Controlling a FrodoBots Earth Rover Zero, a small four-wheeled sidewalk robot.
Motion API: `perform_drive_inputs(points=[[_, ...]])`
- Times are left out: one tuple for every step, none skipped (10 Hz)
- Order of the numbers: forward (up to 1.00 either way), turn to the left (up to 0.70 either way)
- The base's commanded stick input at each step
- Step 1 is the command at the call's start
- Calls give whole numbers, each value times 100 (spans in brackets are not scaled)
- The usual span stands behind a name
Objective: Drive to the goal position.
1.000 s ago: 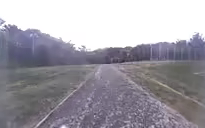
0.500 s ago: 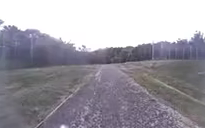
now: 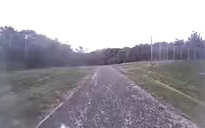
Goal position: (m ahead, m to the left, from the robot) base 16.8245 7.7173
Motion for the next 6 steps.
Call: perform_drive_inputs(points=[[70, 0], [70, -5], [70, -10], [70, -7], [70, -3], [70, -12]])
